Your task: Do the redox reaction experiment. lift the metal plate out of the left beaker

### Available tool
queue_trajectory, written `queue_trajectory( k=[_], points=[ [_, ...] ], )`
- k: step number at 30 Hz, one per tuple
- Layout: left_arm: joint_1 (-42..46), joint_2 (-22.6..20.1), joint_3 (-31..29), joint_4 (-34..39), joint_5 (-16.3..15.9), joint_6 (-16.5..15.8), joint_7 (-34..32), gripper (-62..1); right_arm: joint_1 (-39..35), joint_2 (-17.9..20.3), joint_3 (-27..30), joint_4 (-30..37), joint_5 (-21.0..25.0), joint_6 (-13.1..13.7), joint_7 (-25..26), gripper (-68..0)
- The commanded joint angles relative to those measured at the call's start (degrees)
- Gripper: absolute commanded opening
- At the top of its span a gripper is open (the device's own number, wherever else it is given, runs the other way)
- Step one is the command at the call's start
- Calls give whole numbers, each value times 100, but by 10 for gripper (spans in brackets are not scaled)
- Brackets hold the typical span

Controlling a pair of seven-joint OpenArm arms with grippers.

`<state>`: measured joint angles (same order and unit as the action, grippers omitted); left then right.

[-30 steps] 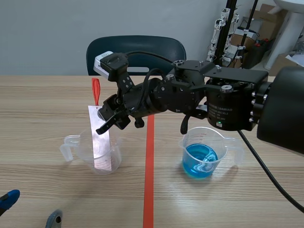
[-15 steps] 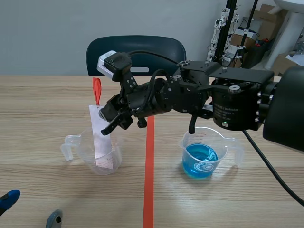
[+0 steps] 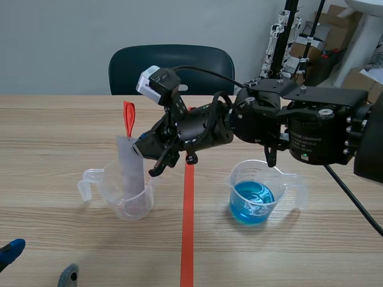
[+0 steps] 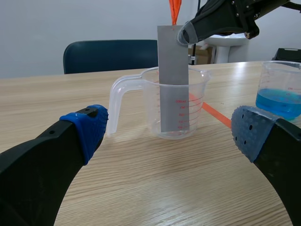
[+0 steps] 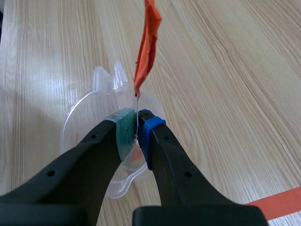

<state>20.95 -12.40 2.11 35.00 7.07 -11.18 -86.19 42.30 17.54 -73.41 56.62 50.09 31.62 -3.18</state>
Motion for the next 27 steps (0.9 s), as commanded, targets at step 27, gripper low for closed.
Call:
queue_trajectory(
  k=[27],
  points=[
    [-17, -2, -9, 61, -35, -13, -120, -58, 122, 439, 85, 798, -553, 570, 741, -669]
  ],
)
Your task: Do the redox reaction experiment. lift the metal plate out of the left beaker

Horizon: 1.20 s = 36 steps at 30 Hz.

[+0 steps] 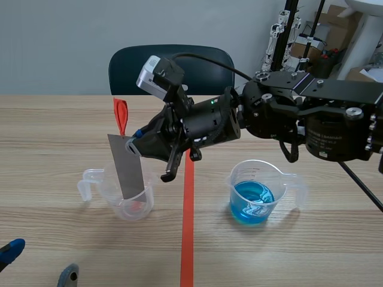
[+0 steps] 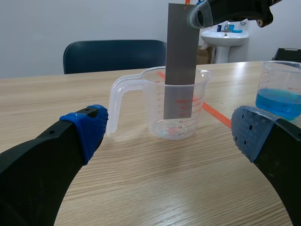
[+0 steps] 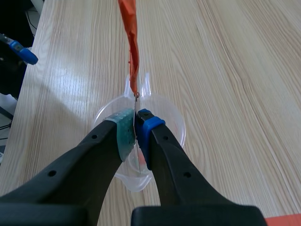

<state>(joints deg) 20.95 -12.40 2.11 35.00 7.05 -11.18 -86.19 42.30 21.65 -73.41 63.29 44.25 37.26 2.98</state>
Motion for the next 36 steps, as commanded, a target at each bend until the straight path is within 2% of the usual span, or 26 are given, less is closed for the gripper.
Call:
queue_trajectory(
  k=[1, 8, 13, 17, 23, 28, 36],
  points=[
    [-17, -2, -9, 61, -33, -13, -120, -58, 122, 44, 85, 186, -74, 7, 184, -669],
    [-17, -2, -9, 61, -33, -13, -120, -58, 122, 92, 85, 474, -573, -66, 302, -669],
    [-17, -2, -9, 61, -33, -13, -122, -58, 138, 179, 87, 667, -568, -249, 302, -669],
    [-17, -2, -9, 61, -33, -13, -120, -58, 155, 348, 116, 907, -466, -496, 291, -669],
    [-17, -2, -9, 61, -33, -13, -120, -58, 304, 619, 146, 1296, 153, -490, 157, -669],
    [-17, -2, -9, 61, -33, -13, -120, -58, 549, 758, 146, 1488, 883, -492, -92, -669],
    [-17, -2, -9, 61, -33, -13, -122, -58, 1078, 772, 144, 1508, 1829, -529, -778, -669]
  ],
)
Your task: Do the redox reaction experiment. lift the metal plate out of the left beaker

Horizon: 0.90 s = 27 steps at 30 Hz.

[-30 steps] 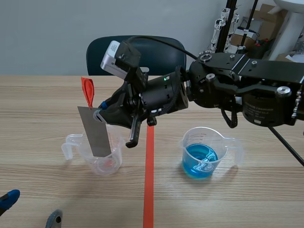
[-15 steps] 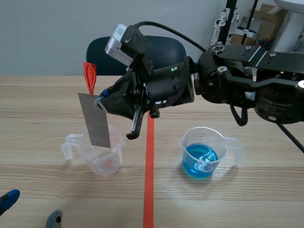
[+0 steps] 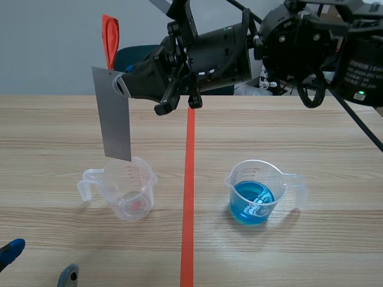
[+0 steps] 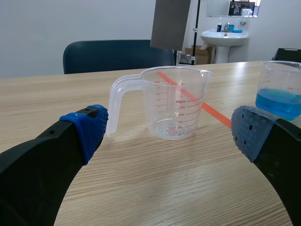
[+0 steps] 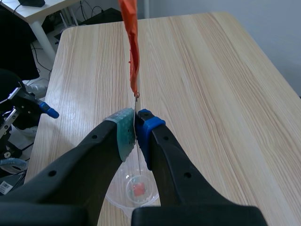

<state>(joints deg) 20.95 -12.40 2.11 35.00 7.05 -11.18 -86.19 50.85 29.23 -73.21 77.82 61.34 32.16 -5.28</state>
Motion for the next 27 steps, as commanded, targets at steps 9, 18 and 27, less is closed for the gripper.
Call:
queue_trajectory(
  k=[9, 18, 27],
  points=[
    [-17, -2, -9, 61, -33, -13, -122, -58, 763, -4, 125, 120, 970, -90, -863, -669],
    [-17, -2, -9, 61, -33, -13, -122, -58, 874, -37, 125, 603, 1099, -195, -1298, -669],
    [-17, -2, -9, 61, -33, -13, -122, -58, 901, -35, 125, 1075, 1134, -627, -1687, -669]
  ],
)
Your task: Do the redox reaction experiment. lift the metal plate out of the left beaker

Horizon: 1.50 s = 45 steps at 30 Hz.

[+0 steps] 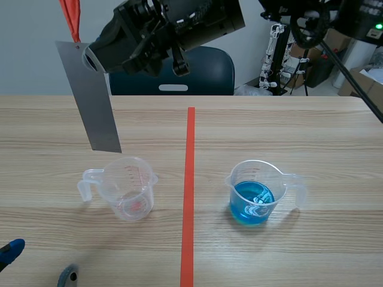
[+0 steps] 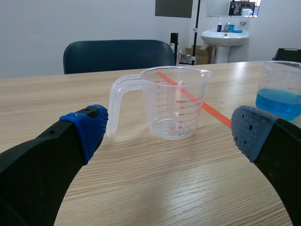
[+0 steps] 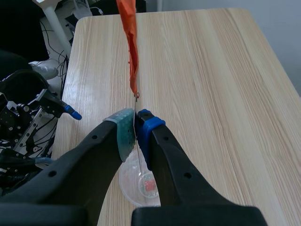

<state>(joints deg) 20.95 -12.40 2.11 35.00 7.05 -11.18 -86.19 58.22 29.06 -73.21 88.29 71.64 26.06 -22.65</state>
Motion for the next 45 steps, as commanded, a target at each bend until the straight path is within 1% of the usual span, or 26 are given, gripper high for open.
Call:
queue_trajectory(
  k=[1, 2, 3, 33, 40, 45],
  points=[
    [-17, -2, -9, 61, -33, -13, -122, -58, 164, -17, 127, 48, 105, -92, 2, -669],
    [-17, -2, -9, 61, -33, -13, -122, -58, 164, -17, 127, 66, 105, -160, -17, -669],
    [-17, -2, -9, 61, -33, -13, -122, -58, 164, -17, 127, 68, 105, -168, -17, -669],
    [-17, -2, -9, 61, -33, -13, -122, -58, 164, -17, 133, 70, 101, -168, -9, -669],
    [-17, -2, -9, 61, -33, -13, -122, -58, 162, -2, 380, 70, 105, -166, -120, -669],
    [-17, -2, -9, 61, -33, -13, -122, -58, 157, -2, 396, 70, 107, -164, -166, -669]
  ],
)
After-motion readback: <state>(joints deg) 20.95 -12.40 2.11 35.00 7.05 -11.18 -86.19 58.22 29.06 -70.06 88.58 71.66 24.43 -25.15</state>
